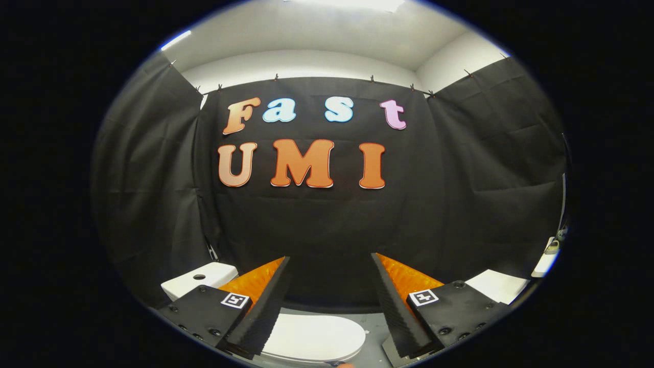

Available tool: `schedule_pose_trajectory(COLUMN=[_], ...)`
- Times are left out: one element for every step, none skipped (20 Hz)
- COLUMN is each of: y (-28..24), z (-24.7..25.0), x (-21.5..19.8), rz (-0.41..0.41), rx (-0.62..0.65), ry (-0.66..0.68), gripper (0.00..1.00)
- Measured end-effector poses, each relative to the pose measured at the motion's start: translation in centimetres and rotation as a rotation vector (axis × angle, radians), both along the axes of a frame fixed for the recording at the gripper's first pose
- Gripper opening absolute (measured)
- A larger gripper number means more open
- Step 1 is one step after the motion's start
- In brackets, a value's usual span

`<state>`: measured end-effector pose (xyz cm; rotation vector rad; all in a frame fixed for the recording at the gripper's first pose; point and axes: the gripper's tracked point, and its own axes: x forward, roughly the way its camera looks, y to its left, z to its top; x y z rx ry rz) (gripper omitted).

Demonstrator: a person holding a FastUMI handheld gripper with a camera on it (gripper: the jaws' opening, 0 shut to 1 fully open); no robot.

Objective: Open the toilet lid.

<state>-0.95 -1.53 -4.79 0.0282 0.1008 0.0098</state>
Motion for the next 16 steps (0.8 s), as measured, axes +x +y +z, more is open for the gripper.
schedule_pose_trajectory(y=[-0.2, -0.4, -0.4, -0.5, -0.5, -0.5, -0.5, -0.5, -0.5, -0.6, -0.7, -1.0, -1.1, -1.3, -1.6, -2.1], z=[-0.9, -1.9, -3.0, -4.2, -5.4, -6.8, -8.4, -10.0, -11.5, -12.9, -14.5, -16.3, -18.1, -20.1, -21.9, -23.6], x=[0.1, 0.0, 0.0, -0.1, 0.0, -0.3, -0.3, -0.4, -0.5, -0.6, -0.8, -1.1, -1.2, -1.6, -1.8, -1.9], rz=[0.0, 0.006, 0.018, 0.029, 0.042, 0.053, 0.062, 0.072, 0.079, 0.086, 0.089, 0.087, 0.088, 0.086, 0.084, 0.079], rx=[0.008, 0.017, 0.027, 0.04, 0.055, 0.073, 0.092, 0.11, 0.128, 0.148, 0.174, 0.204, 0.242, 0.282, 0.316, 0.346], ry=[0.014, 0.03, 0.048, 0.067, 0.087, 0.112, 0.139, 0.164, 0.185, 0.205, 0.228, 0.255, 0.286, 0.318, 0.348, 0.373], gripper=[0.98, 0.98, 0.98, 0.99, 0.99, 0.99, 0.99, 1.0, 1.0, 1.0, 1.0, 1.0, 1.0, 1.0, 0.98, 0.98])
